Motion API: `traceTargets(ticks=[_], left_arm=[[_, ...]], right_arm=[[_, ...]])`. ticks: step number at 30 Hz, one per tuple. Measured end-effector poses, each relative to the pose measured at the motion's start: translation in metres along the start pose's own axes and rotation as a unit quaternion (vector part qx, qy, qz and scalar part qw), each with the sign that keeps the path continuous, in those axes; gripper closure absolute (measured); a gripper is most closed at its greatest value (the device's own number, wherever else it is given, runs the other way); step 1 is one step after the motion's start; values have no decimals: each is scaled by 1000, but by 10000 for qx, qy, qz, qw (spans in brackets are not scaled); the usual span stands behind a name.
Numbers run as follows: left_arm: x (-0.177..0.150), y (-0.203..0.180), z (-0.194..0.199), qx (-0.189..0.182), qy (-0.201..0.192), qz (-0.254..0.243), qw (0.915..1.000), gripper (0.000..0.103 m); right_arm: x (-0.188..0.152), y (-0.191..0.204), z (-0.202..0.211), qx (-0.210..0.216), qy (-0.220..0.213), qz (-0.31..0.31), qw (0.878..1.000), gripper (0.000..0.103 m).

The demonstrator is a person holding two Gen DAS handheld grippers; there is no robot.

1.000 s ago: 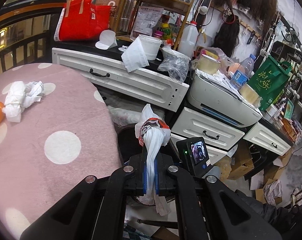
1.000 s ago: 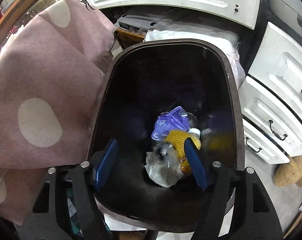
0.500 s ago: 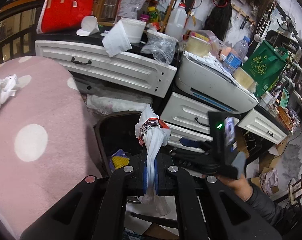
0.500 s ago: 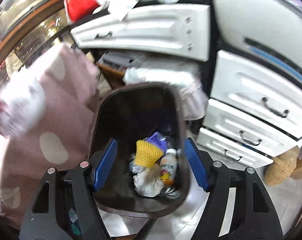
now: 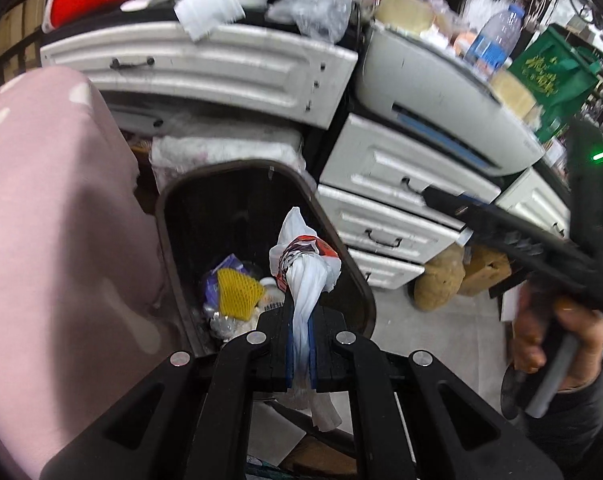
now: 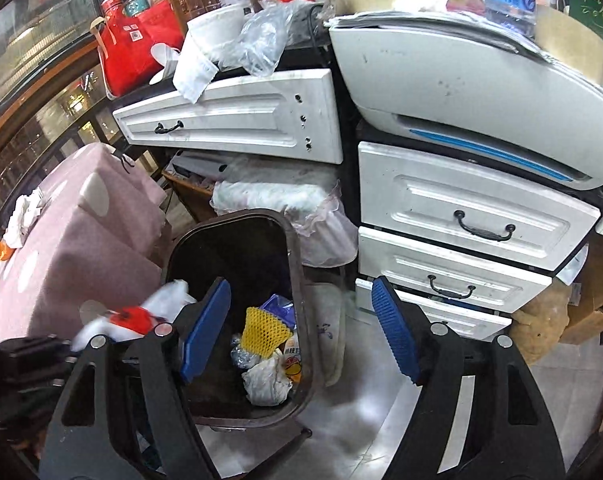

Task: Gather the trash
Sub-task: 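Open both tools to drop the bag and strip into the bin, then move both tools back over the orange peel and tissue on the table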

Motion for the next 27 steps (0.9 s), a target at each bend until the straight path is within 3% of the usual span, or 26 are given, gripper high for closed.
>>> traceTargets(ticks=[8, 10, 12, 15, 23, 27], left_arm=[[2, 6, -42, 156, 431, 145, 9988, 96], [1, 5, -50, 148, 569, 127, 9982, 83], [-2, 4, -52, 211, 591, 87, 9980, 35], [-6, 0, -48, 313, 457, -65, 9984, 21], [-14, -2, -39, 448, 399, -78, 9982, 15], [-17, -7, -15, 428, 95, -128, 9990, 14]], right_arm=[[-2, 6, 8, 129, -66, 79, 9999, 30], [-1, 10, 10, 174, -92, 120, 9997, 30], [-1, 14, 11, 199, -97, 159, 9996, 29], [-1, 19, 13, 245, -115, 209, 9994, 25], [0, 30, 23, 469, -248, 359, 9979, 24], [4, 34, 34, 539, -420, 410, 9968, 23]])
Point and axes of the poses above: each gripper's, at about its wrist camera, not at the fingertips, and z roughly against the way its jaws point, y to its left, x to its top, the point moved 1 cm from there along -z, roughly the way its jaws point, and after that the axes turned 10 degrees about y, right-handed, at the moved point
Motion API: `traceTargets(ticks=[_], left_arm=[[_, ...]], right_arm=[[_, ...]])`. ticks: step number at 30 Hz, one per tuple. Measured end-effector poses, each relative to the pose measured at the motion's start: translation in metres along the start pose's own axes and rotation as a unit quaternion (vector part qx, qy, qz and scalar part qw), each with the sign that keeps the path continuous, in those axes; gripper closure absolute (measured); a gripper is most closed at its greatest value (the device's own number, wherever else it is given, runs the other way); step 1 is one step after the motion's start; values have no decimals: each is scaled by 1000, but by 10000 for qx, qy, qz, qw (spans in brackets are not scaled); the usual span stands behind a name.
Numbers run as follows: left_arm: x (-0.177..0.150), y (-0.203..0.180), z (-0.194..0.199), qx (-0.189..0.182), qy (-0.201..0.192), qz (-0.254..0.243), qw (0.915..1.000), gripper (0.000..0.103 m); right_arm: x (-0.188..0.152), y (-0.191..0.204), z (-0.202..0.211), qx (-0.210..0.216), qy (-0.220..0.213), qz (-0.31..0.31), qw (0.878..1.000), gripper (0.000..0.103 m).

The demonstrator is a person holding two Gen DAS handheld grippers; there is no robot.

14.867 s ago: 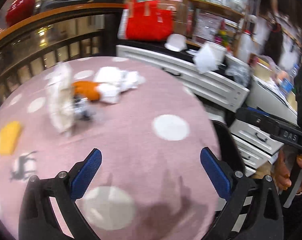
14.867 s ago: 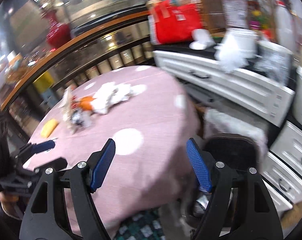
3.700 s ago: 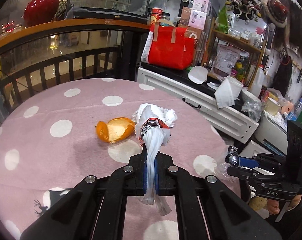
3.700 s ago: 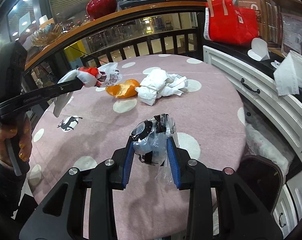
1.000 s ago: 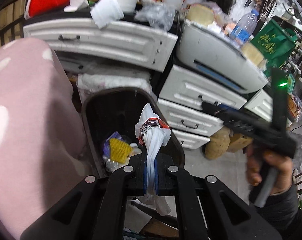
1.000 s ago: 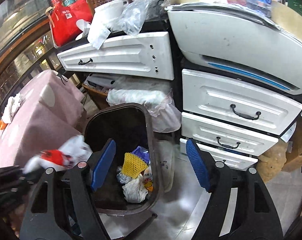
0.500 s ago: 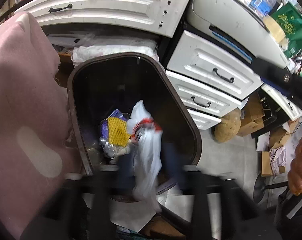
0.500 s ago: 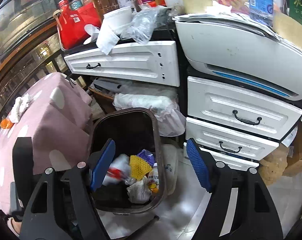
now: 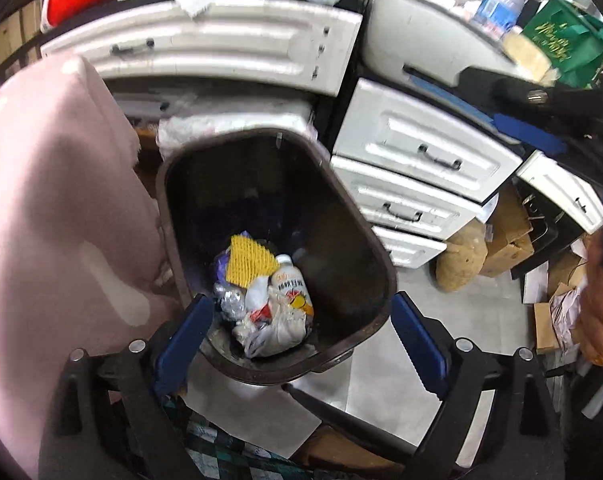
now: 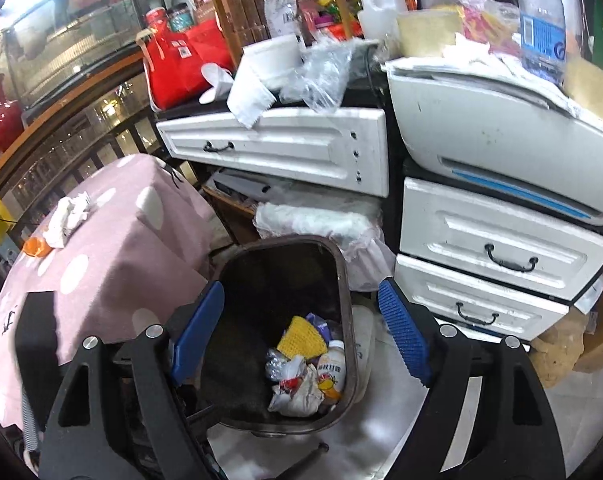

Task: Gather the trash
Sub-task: 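Move both tools back over the orange peel and tissue on the table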

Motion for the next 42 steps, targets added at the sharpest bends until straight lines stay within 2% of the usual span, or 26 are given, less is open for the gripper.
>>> traceTargets(ticks=[8, 10, 17, 24, 31, 35, 42], left_arm=[[-16, -11, 84, 121, -1122, -275, 9932, 6], [-19, -6, 104, 123, -1335, -254, 9906, 6], [-34, 24, 161, 501, -1954, 24, 9794, 6], [-56, 75, 198, 970, -2152, 513, 9704, 6], [-78, 129, 223, 1367, -2137, 1042, 9617, 6], [-93, 158, 232, 1608, -2118, 1315, 9550, 6], [-116, 214, 235, 1821, -1970, 1857, 9453, 6]], right_arm=[[10, 20, 16, 132, -250, 180, 9994, 23], [12, 30, 20, 209, -321, 279, 9989, 15], [17, 72, 26, 580, -420, 652, 9953, 13], [17, 133, 22, 1005, -313, 1317, 9857, 13], [14, 191, 11, 1382, -127, 1894, 9721, 13], [11, 220, 3, 1523, 0, 2169, 9642, 13], [14, 263, -18, 1763, 238, 2476, 9524, 13]])
Point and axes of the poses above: each gripper's, at about its wrist camera, not at the fingertips, and z roughly against the way its jaws point, y to its left, x to its top, the point moved 1 cm from there along -z, roughly the way its jaws point, and after that the axes turned 10 degrees about y, right-handed, at the moved point
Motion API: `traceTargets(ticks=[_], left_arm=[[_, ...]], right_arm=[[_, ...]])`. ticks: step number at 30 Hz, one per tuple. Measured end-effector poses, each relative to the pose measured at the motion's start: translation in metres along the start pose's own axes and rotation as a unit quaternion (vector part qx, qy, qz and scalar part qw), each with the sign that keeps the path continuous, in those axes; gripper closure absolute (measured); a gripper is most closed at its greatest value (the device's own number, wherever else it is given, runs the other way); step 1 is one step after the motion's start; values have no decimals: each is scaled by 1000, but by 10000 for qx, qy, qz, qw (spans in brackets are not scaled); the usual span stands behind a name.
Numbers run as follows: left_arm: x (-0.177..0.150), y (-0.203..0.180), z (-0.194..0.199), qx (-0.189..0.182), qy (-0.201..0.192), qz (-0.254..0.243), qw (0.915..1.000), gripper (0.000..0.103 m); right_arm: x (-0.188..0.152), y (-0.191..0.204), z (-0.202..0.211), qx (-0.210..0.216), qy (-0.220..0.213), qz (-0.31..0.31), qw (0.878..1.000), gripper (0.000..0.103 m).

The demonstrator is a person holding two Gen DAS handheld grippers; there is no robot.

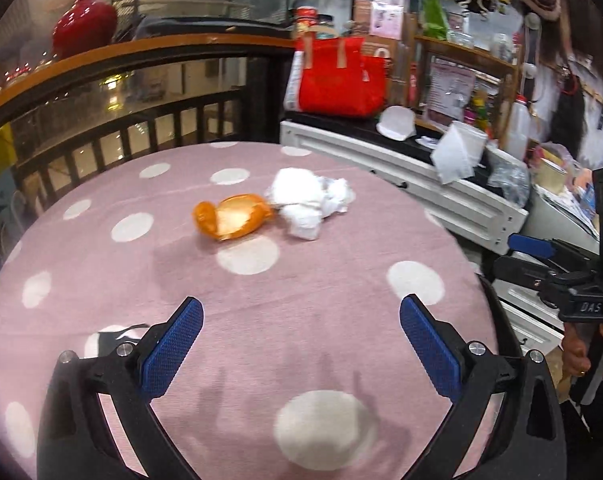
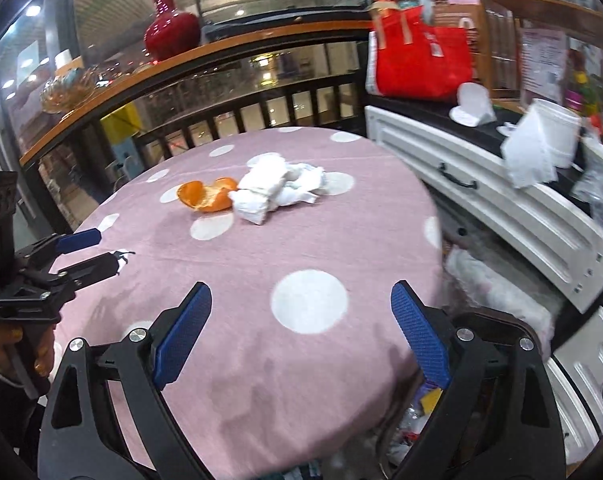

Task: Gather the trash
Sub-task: 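Move both tools back over the orange peel and tissue on the table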

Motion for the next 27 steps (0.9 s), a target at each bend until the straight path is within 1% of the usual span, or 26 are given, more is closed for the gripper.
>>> traceTargets(ticks=[5, 10, 14, 16, 18, 20, 22, 23, 24, 25, 27], left_arm=[[7, 39, -16, 58, 164, 356, 9992, 6], [24, 69, -37, 130, 290, 581, 9978, 6], [42, 85, -58, 156, 341, 707, 9968, 6], [51, 88, -70, 176, 396, 733, 9964, 9], [62, 94, -84, 148, 478, 774, 9957, 15], [69, 97, -94, 130, 528, 843, 9950, 18], [77, 102, -107, 91, 601, 921, 9939, 21], [79, 103, -113, 107, 641, 941, 9934, 25], [81, 104, -119, 130, 692, 963, 9929, 29], [83, 106, -125, 121, 764, 1002, 9920, 32], [86, 107, -135, -11, 879, 1059, 9905, 41]], right_arm=[[21, 11, -28, 90, 161, 166, 9997, 13], [45, 20, -56, 104, 270, 331, 9990, 13], [64, 30, -75, 149, 344, 470, 9982, 13], [73, 37, -88, 146, 390, 581, 9974, 13], [80, 43, -98, 125, 419, 679, 9967, 13], [88, 50, -111, 84, 454, 801, 9957, 15], [97, 56, -125, 45, 495, 975, 9940, 18], [102, 59, -133, -35, 510, 1069, 9930, 19], [105, 60, -139, -119, 520, 1121, 9923, 23], [110, 63, -148, -246, 548, 1201, 9909, 26], [118, 66, -161, -326, 610, 1294, 9892, 29]])
Point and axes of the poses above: each gripper's, at about its wrist camera, not at the fingertips, and z roughly against the way its jaws point, y to its left, x to its top, the point moved 1 cm from there along -z, roughly the way its jaws point, and after that the axes turned 10 degrees about y, right-handed, at the moved point
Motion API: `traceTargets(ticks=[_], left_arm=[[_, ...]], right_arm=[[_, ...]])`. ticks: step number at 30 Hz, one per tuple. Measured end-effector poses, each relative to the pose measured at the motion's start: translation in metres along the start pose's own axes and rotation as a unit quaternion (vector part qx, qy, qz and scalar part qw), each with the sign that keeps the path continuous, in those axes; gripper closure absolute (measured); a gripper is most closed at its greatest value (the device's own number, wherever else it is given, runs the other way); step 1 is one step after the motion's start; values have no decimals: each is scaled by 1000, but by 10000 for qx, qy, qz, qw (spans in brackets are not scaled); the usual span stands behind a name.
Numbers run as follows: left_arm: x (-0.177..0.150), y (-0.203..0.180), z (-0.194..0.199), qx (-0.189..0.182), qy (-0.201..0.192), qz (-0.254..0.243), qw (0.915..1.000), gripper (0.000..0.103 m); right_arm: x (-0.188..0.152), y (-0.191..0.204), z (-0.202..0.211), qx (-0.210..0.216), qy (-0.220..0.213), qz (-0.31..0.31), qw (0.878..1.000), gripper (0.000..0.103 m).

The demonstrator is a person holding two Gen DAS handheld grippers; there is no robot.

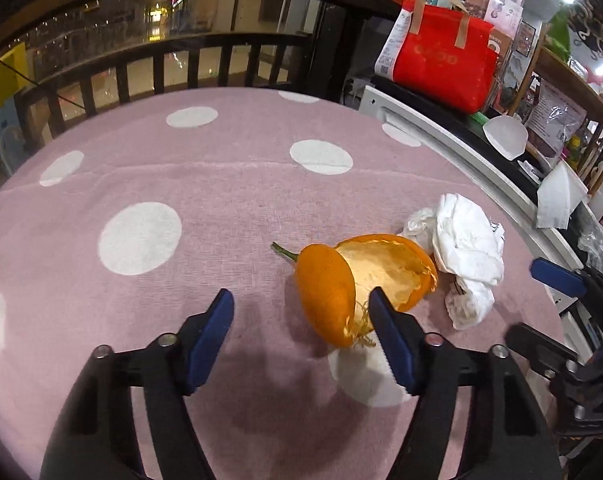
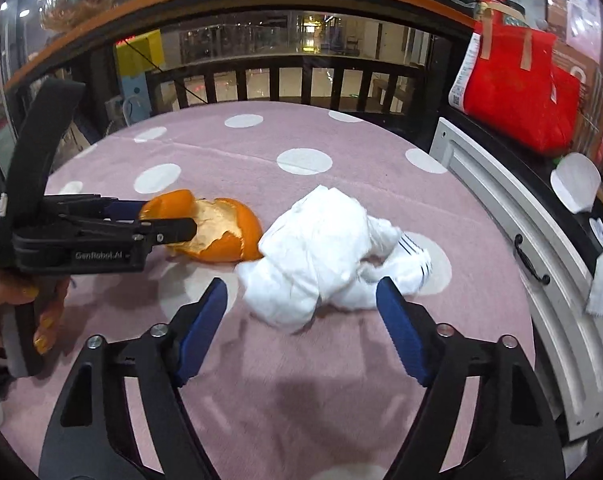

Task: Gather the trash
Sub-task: 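Grasp the orange peel with the left tool while the right tool grasps the white tissue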

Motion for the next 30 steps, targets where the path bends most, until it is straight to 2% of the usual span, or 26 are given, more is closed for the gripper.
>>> traceTargets(ticks=[2, 4, 5, 6, 7, 9, 15, 22, 30], left_arm=[[2, -1, -5, -21, 64, -14, 10000, 49], [3, -2, -7, -40, 58, -2, 10000, 60], [3, -1, -7, -79, 51, 16, 10000, 71], [2, 0, -6, -128, 39, 44, 9999, 80], [2, 0, -6, -105, 27, 62, 9999, 81], [0, 0, -2, -84, -30, 28, 10000, 83], [-5, 1, 20, -148, -231, 110, 9996, 84], [-27, -4, 62, -217, -615, 112, 9978, 84], [-61, -23, 86, -471, -646, 52, 9968, 84]], right_arm=[[9, 0, -11, -27, 61, 38, 10000, 30], [13, 3, -22, -145, 157, 118, 9997, 47], [14, 5, -27, -269, 180, 159, 9993, 62], [14, 5, -26, -354, 158, 188, 9991, 73], [13, 6, -24, -453, 100, 247, 9986, 80], [12, 6, -21, -334, 80, 251, 9991, 85], [-2, 1, 9, -144, -177, 60, 9997, 87], [-29, -10, 63, 55, -494, -176, 9986, 87], [-72, -28, 104, 390, -503, -632, 9960, 87]])
Point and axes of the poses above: each gripper's, at about its wrist camera, not at the fingertips, and z roughly against the way its jaws point, y to its left, x to its top, the point moved 1 cm from there along -z, roughly the way its jaws point, and after that the axes turned 10 degrees about y, right-handed, at the moved point
